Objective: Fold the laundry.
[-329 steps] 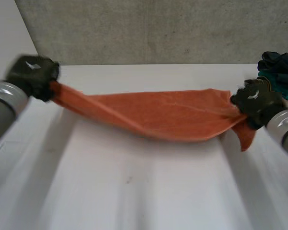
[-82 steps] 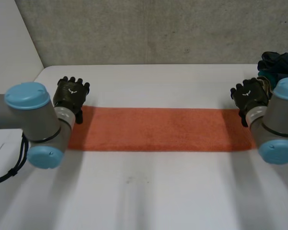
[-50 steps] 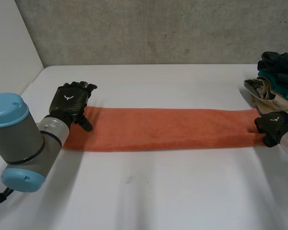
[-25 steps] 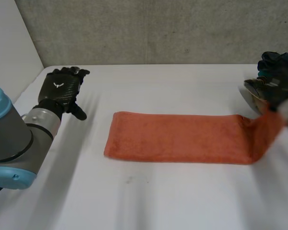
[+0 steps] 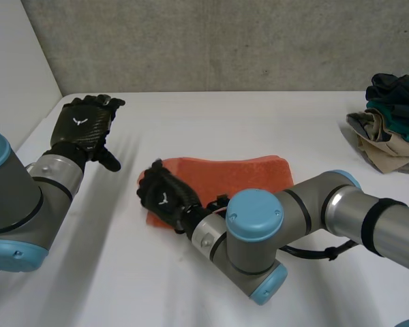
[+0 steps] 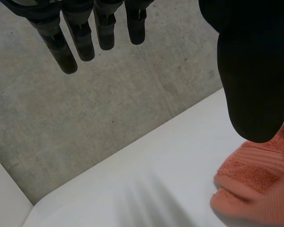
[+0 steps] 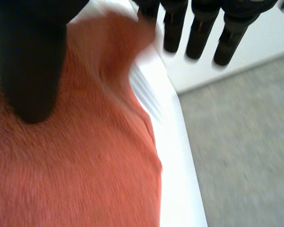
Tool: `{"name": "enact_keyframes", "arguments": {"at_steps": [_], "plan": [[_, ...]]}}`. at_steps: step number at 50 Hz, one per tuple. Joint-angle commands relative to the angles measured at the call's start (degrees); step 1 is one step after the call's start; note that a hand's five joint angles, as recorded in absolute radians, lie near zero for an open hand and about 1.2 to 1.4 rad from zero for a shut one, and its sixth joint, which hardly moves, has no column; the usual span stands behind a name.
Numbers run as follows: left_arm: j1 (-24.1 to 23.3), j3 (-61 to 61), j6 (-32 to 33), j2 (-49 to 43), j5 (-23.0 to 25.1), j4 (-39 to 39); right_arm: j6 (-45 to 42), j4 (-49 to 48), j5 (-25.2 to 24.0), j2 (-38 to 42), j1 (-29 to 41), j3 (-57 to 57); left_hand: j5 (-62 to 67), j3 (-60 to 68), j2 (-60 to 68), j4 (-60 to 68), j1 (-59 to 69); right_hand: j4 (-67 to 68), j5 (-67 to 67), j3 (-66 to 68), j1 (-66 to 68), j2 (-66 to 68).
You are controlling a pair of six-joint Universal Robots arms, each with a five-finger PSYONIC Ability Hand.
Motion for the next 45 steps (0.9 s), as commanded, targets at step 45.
{"name": "enact_keyframes", "arguments": {"at_steps": [45], "plan": [[-6.92,2.89,-2.50,5.25,-0.89,-0.65,6.30,-5.82,0.17,-17.40,-2.49,21.14,-1.74,-1.38,-0.93,-0.65,0.24,57.56,58.47,57.84,60.09,59.23]]}}
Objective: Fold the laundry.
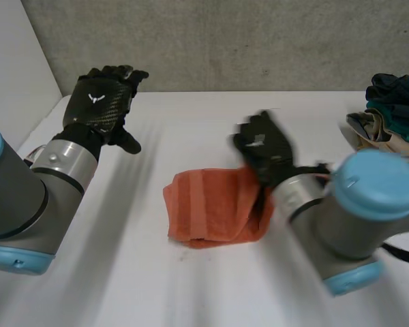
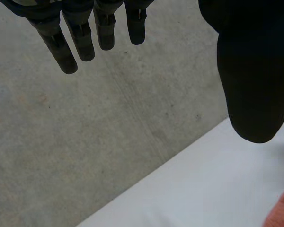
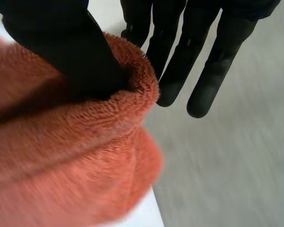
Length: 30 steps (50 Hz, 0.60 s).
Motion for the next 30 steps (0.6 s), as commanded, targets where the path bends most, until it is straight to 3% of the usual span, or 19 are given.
{"name": "enact_keyframes", "arguments": {"at_steps": [1,3,4,6,7,8,12,18,20,26,30], "plan": [[-0.07,0.51,-2.71,-0.21,-0.34,-0.34,0.13,-0.62,-9.94,9.45,8.24,-2.02,-1.40,-1.04,-0.59,-0.31,0.58,11.29,11.91,11.81,17.57,13.01],[-0.15,0.51,-4.29,-0.38,-0.69,-0.51,0.74,1.22,-11.69,10.59,8.25,-2.11,-1.23,-0.87,-0.42,-0.14,0.75,9.02,9.64,9.54,15.30,10.74],[-0.15,0.51,-4.65,-0.39,-0.87,-0.51,0.83,1.58,-11.88,10.60,8.16,-2.11,-1.23,-0.87,-0.42,-0.14,0.75,1.34,1.96,1.86,7.61,3.05],[-0.42,0.60,-5.44,-0.47,-1.66,-0.69,1.27,2.28,-11.44,10.16,8.07,-2.11,-1.23,-0.87,-0.42,-0.14,0.75,-24.33,-23.71,-23.81,-18.06,-22.61],[-0.59,0.69,-5.44,-0.47,-1.84,-0.69,2.31,2.98,-10.31,9.72,7.98,-2.02,-1.23,-0.87,-0.42,-0.14,0.75,-54.45,-53.83,-53.93,-48.17,-52.73],[-0.85,0.77,-5.53,-0.56,-1.93,-0.69,3.28,3.34,-9.34,9.54,7.90,-1.85,-1.23,-0.87,-0.42,-0.14,0.75,-58.71,-58.09,-58.19,-52.43,-56.99],[-2.96,2.44,-5.44,-1.96,-2.10,-0.86,13.72,4.57,-5.29,6.22,4.57,-0.70,-0.22,0.14,0.59,0.86,1.76,-58.71,-58.09,-58.19,-52.43,-56.99],[-9.02,8.41,-5.53,-9.60,-2.19,-4.64,40.85,6.94,-5.38,-2.66,-2.55,1.23,-0.05,0.31,0.76,1.04,1.93,-58.71,-58.09,-58.19,-52.43,-56.99],[-11.13,11.04,-5.62,-13.02,-2.28,-6.74,45.54,8.69,-5.37,-3.38,-3.44,0.71,-0.05,0.31,0.76,1.04,1.93,-58.71,-58.09,-58.19,-52.43,-56.99],[-14.13,16.06,-5.62,-20.68,-4.82,-11.67,47.94,20.38,-5.20,0.30,-5.64,-5.44,-0.05,0.31,0.76,1.04,1.93,-58.71,-58.09,-58.19,-52.43,-56.99],[-14.74,17.30,-5.27,-23.85,-10.26,-13.52,46.54,26.36,-5.29,5.93,-5.99,-10.36,1.96,2.32,2.77,3.05,3.94,-58.71,-58.09,-58.19,-52.43,-56.99]]}}
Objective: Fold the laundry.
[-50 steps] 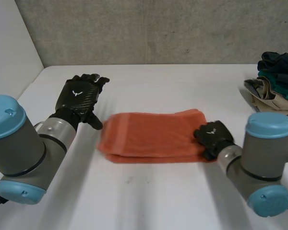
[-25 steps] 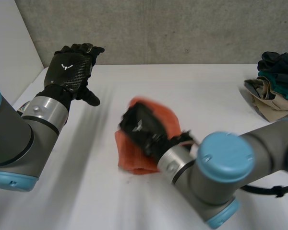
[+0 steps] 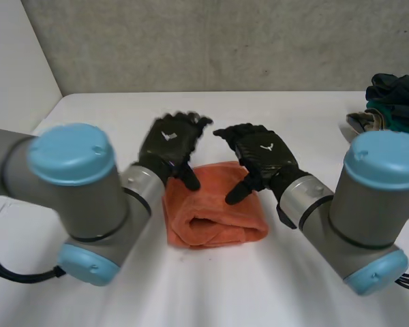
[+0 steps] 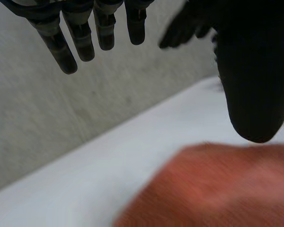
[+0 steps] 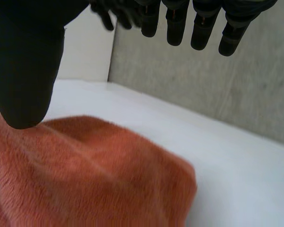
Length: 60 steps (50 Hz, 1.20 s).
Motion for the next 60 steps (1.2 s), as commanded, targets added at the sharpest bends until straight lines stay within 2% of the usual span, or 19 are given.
{"name": "enact_keyframes", "arguments": {"at_steps": [1,7,13,16,22,27,33,38,39,43,46,51,60], "plan": [[-1.59,3.05,0.61,-6.44,-8.00,-4.12,-2.04,11.33,-0.15,8.91,-0.71,-8.63,2.15,2.49,2.94,3.22,3.92,-2.51,-3.02,-2.36,-2.87,-2.48],[-1.68,2.18,2.98,-7.50,-10.04,-6.93,-3.18,14.77,-0.15,15.25,-0.27,-13.12,2.32,2.67,3.11,3.39,4.09,-2.51,-3.02,-2.36,-2.87,-2.48],[-1.59,2.17,10.97,-9.08,-10.74,-11.15,-10.28,15.03,0.55,16.66,-0.27,-14.00,3.83,4.18,4.63,4.91,5.61,-2.51,-3.02,-2.36,-2.87,-2.48],[-1.33,2.26,13.52,-9.17,-9.95,-11.33,-13.98,15.21,2.30,16.40,-0.18,-14.18,3.83,4.18,4.63,4.91,5.61,-2.51,-3.02,-2.36,-2.87,-2.48],[-1.68,2.88,14.23,-8.64,-9.16,-11.07,-19.62,15.03,7.23,13.41,-0.09,-13.39,3.50,3.84,4.29,4.57,5.27,-2.51,-3.02,-2.36,-2.87,-2.48],[-1.33,4.28,13.88,-5.75,-4.15,-11.07,-19.80,13.72,8.99,10.69,0.26,-11.63,3.33,3.67,4.12,4.40,5.10,-2.51,-3.02,-2.36,-2.87,-2.48],[0.69,4.37,12.48,3.48,1.82,-11.07,-21.11,7.66,10.57,3.66,0.52,-6.10,1.65,1.99,2.44,2.72,3.42,-2.51,-3.02,-2.36,-2.87,-2.48],[3.41,4.29,6.25,9.02,13.59,-11.68,-22.52,3.96,10.22,1.81,3.85,0.40,2.32,2.66,3.11,3.39,4.09,-2.51,-3.02,-2.36,-2.87,-2.48],[4.29,4.02,3.62,10.07,17.17,-11.94,-22.78,3.52,10.22,1.89,4.64,1.37,2.98,3.33,3.78,4.06,4.76,-2.51,-3.02,-2.36,-2.87,-2.48],[5.09,3.23,-0.79,11.40,24.39,-12.56,-23.31,1.15,10.48,2.16,7.11,5.33,5.01,5.35,5.80,6.08,6.78,-2.51,-3.02,-2.36,-2.87,-2.48],[5.09,2.88,-1.41,11.92,25.82,-12.65,-23.40,-2.62,10.48,3.47,7.99,7.53,5.18,5.52,5.97,6.25,6.95,-2.51,-3.02,-2.36,-2.87,-2.48],[4.74,2.70,-1.33,12.01,25.56,-12.65,-23.49,-9.39,10.04,7.33,8.43,8.50,5.01,5.36,5.80,6.08,6.78,-2.51,-3.02,-2.36,-2.87,-2.48],[4.74,2.26,-1.41,11.66,25.47,-12.47,-28.32,-13.18,9.34,12.79,8.70,6.30,5.01,5.36,5.80,6.08,6.78,-2.51,-3.02,-2.36,-2.87,-2.48]]}}
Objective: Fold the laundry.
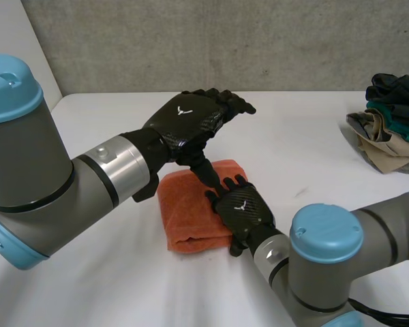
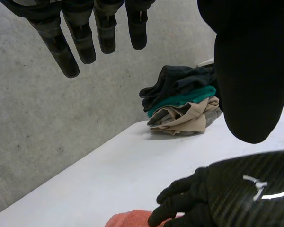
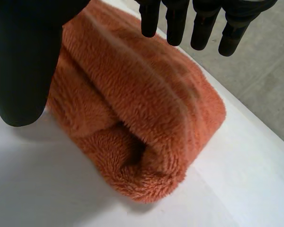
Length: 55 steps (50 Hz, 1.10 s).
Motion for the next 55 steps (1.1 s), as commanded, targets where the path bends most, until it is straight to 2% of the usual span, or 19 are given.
{"name": "enact_keyframes", "arguments": {"at_steps": [1,10,17,21,25,26,33,43,55], "plan": [[-0.06,-0.36,0.27,-0.35,-0.51,0.26,-4.07,-3.02,-0.39,3.89,0.03,-2.41,3.12,3.49,3.39,3.20,3.41,-2.51,-2.79,-2.36,-2.87,-2.47],[-0.06,-0.71,0.18,-0.53,-0.42,0.44,-4.52,-5.14,-0.66,6.35,-0.23,-6.10,2.95,3.32,3.22,3.04,3.24,11.02,10.73,11.16,10.65,11.05],[-0.06,-0.98,0.00,-0.53,-0.33,0.53,-4.51,-5.05,-1.45,7.75,-0.24,-8.74,2.95,3.32,3.22,3.04,3.24,13.38,13.09,13.53,13.01,13.41],[0.03,-1.06,0.00,-0.62,-0.33,0.53,-4.51,-5.05,-2.50,8.98,-0.24,-10.67,2.95,3.32,3.22,3.04,3.24,20.44,20.16,20.59,20.08,20.48],[0.21,-1.06,-0.09,-0.62,-0.33,0.53,-4.08,-5.14,-4.26,10.39,-0.32,-12.69,2.95,3.32,3.22,3.03,3.24,46.62,46.33,46.77,46.25,46.65],[0.30,-1.06,-0.09,-0.53,-0.42,0.53,-3.73,-5.40,-5.31,10.92,-0.32,-13.57,2.95,3.32,3.22,3.04,3.24,67.28,67.00,67.43,66.92,67.32],[1.17,-0.89,-0.09,0.35,-0.42,0.53,-1.79,-7.60,-5.40,9.52,-1.02,-18.14,2.95,3.32,3.22,3.04,3.24,67.49,67.21,67.64,67.13,67.53],[3.02,-0.98,-0.26,3.51,-0.51,0.62,5.68,-13.57,-4.70,1.96,-8.58,-28.51,3.12,3.49,3.39,3.20,3.41,67.49,67.21,67.64,67.13,67.53],[2.93,-1.50,-0.35,4.31,-0.68,0.53,10.25,-14.72,-4.08,-0.15,-27.55,-42.40,3.12,3.49,3.39,3.20,3.41,67.49,67.21,67.64,67.13,67.53]]}}
